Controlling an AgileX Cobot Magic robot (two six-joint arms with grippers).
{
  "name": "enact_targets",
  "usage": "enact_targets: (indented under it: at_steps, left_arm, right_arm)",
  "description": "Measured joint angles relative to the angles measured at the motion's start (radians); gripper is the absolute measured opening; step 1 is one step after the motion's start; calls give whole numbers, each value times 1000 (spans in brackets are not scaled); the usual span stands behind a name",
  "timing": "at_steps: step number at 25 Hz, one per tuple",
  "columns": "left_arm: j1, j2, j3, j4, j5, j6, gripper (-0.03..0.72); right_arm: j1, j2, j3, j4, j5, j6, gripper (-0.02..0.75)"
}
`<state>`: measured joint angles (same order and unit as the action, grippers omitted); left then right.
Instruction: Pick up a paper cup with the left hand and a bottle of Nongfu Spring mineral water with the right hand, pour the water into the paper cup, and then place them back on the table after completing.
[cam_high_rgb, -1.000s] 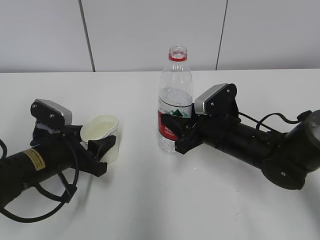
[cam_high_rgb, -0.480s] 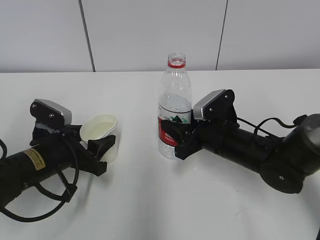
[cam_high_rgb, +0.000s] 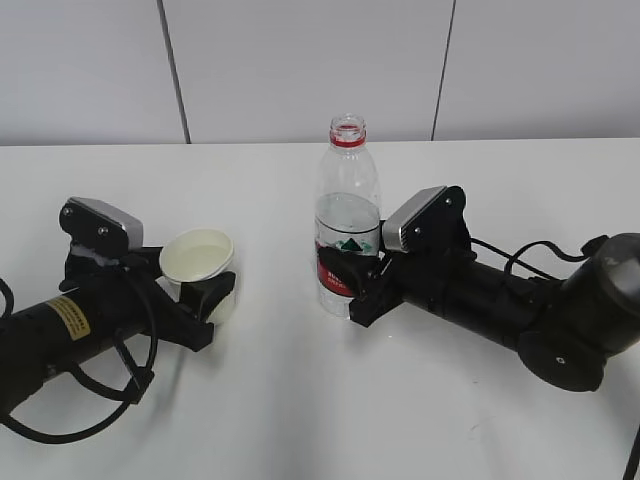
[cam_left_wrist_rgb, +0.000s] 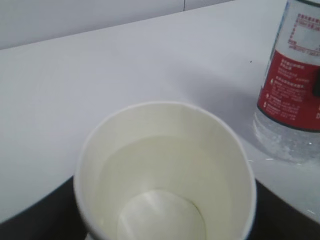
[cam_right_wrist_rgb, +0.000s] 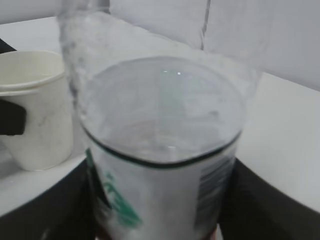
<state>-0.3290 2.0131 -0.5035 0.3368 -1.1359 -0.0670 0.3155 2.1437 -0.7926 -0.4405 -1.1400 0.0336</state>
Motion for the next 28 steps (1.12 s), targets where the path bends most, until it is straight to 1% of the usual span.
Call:
enact_targets:
  at_steps: [3, 5, 6, 10, 15, 24, 28]
  left_arm:
    - [0, 0, -1, 0, 0, 0, 515]
    - [0, 0, -1, 0, 0, 0, 533]
    - [0, 0, -1, 0, 0, 0, 545]
    - [0, 0, 18, 0, -2, 0, 590]
    - [0, -33, 94, -20, -2, 0, 599]
    - [0, -70, 201, -105, -6, 0, 599]
    - [0, -72, 225, -195, -7, 38, 596]
  right_arm:
    - [0, 2, 0, 0, 0, 4, 579]
    - [0, 2, 2, 7, 0, 5, 635]
    - [0, 2, 5, 14, 0, 5, 648]
    - [0, 2, 38, 33, -1, 6, 660]
    - [0, -11, 102, 89, -1, 6, 661]
    - [0, -60, 201, 189, -2, 8, 647]
    - [0, -70, 235, 282, -2, -4, 626]
